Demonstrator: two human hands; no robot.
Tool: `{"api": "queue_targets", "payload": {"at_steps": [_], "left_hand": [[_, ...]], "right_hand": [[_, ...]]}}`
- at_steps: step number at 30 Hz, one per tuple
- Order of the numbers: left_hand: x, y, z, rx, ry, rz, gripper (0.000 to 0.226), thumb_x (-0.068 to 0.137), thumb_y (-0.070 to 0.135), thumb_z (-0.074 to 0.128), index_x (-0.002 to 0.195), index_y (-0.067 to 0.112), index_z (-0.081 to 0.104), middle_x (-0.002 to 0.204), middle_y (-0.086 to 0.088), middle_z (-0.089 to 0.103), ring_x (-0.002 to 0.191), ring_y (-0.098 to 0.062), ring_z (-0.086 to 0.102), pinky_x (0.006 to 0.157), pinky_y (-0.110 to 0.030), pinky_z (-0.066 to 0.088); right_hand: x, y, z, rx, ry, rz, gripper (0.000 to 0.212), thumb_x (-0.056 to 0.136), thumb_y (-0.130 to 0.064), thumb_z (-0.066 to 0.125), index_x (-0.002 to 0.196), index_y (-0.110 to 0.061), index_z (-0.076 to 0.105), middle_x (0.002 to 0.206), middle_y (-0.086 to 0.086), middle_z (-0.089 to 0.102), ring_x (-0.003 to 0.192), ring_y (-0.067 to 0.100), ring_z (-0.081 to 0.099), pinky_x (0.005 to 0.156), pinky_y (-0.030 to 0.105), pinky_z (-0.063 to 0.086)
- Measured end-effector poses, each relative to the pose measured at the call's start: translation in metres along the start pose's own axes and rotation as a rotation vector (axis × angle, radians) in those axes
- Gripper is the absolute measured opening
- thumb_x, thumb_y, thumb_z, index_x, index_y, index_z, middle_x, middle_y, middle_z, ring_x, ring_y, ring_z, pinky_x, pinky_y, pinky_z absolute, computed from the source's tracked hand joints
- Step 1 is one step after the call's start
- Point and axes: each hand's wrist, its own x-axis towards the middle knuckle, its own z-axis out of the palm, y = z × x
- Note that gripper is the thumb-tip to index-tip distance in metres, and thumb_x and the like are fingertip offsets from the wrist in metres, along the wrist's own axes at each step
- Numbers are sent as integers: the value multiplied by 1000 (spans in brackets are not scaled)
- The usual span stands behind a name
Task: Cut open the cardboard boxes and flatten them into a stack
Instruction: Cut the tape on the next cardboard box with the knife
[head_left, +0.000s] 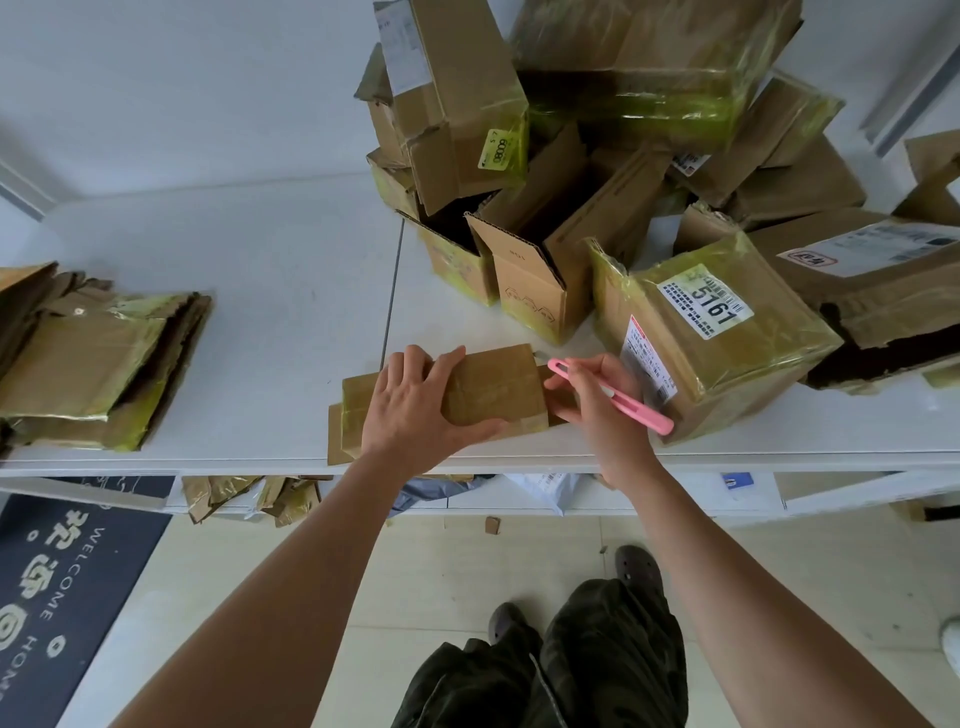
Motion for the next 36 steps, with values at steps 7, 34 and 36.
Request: {"api": "queue_targets", "payload": {"at_steps": [7, 34, 36], "left_hand": [[0, 0, 0, 20, 3, 3, 113, 57, 98, 28, 148, 31, 32, 119, -1, 38, 113, -20, 38, 109, -36, 31], [12, -2, -23, -103, -60, -334, 95, 69, 89, 50, 138, 24, 38, 124, -5, 47, 114, -29, 45, 98, -46, 43], [12, -13, -31, -213, -30, -554, 92, 75, 79, 57, 139, 19, 32, 126, -12, 53, 112, -37, 54, 88, -48, 49]], "right_hand": [[-7, -2, -5, -35, -13, -19, 12, 98, -11, 56, 88, -13, 60, 81, 3, 72, 92, 21, 71, 90, 44, 57], [-29, -13, -16, -100, -50, -111, 9, 96, -3, 58, 87, -3, 58, 76, 3, 70, 82, 16, 69, 84, 38, 59], [-30, -15, -10, -105, -38, -144, 8, 96, -1, 57, 89, -1, 57, 71, 0, 67, 76, 12, 66, 77, 32, 58]]}}
